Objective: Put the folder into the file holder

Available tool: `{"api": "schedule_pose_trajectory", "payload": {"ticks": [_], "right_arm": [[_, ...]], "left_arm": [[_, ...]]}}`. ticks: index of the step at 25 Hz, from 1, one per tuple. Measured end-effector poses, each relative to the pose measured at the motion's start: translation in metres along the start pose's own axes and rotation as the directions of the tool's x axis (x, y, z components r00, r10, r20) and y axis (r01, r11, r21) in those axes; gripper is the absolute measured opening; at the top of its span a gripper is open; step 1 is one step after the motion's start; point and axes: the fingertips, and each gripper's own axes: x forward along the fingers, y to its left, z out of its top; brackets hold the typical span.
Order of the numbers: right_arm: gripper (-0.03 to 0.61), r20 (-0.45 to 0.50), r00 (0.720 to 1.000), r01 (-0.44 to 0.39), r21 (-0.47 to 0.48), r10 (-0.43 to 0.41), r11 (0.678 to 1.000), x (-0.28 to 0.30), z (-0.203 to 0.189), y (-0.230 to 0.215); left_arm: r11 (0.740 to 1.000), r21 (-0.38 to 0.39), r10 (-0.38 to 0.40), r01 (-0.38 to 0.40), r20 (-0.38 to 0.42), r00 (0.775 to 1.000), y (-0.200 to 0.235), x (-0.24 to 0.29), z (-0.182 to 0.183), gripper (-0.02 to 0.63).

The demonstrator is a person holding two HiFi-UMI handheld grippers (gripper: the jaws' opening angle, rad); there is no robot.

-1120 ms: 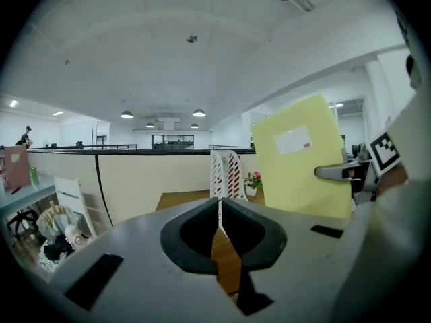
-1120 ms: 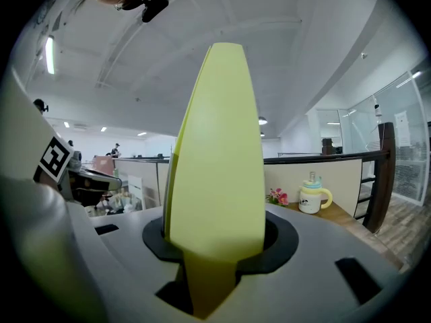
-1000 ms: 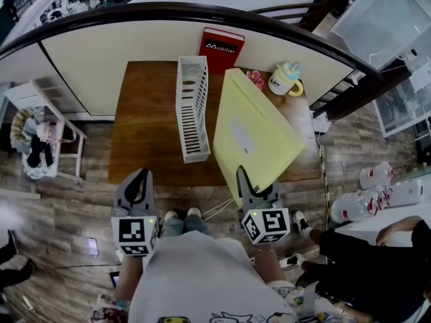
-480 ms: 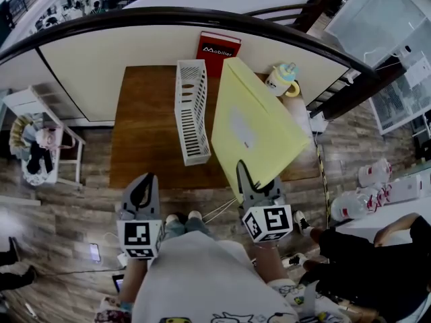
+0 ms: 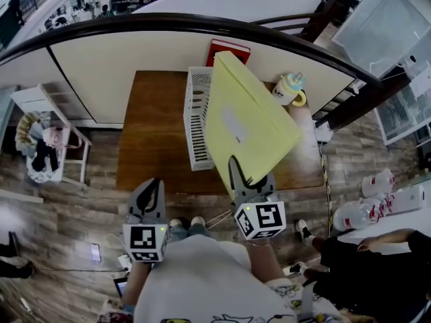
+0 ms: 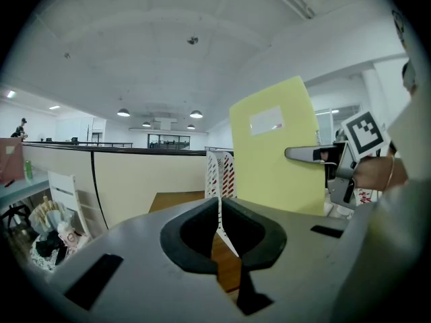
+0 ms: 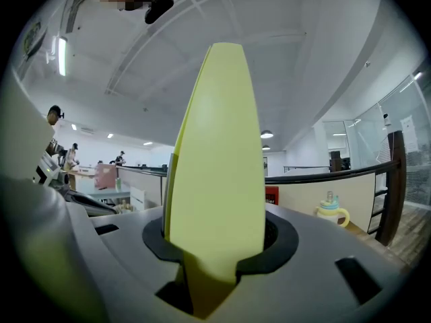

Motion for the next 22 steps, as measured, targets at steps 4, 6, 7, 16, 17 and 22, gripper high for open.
{"api": "schedule_pose_trajectory", "payload": {"ticks": [4,6,7,16,17,22], "right_arm": [[0.155,0.007,1.000,0.004,0.015,-0.004,1.000,0.015,0.003,0.005],[0.155,0.010,1.000,0.005,0.015,-0.005,1.000,0.024,0.005,0.007],[0.155,0.013,1.000,0.005,0.016,-0.005,1.000,0.029,0.005,0.007],[0.155,0.045,0.999,0.026,0.065,-0.029,0.998,0.064,0.010,0.007],[0.155,0.048,0.998,0.029,0.068,-0.032,0.997,0.068,0.010,0.006],[0.155,0.059,0.997,0.042,0.080,-0.047,0.996,0.082,0.007,0.007]], "left_arm": [[1.000,-0.001,0.007,-0.007,0.001,1.000,0.002,0.002,0.002,0.015],[1.000,-0.004,0.013,-0.013,0.002,1.000,0.005,0.004,0.003,0.015],[1.000,-0.006,0.015,-0.015,0.002,1.000,0.006,0.006,0.003,0.015],[1.000,-0.008,0.029,-0.029,0.011,1.000,0.014,0.017,0.006,0.015],[0.999,-0.009,0.031,-0.031,0.013,0.999,0.014,0.018,0.007,0.015],[0.999,-0.009,0.035,-0.035,0.009,0.999,0.014,0.022,0.007,0.015]]}}
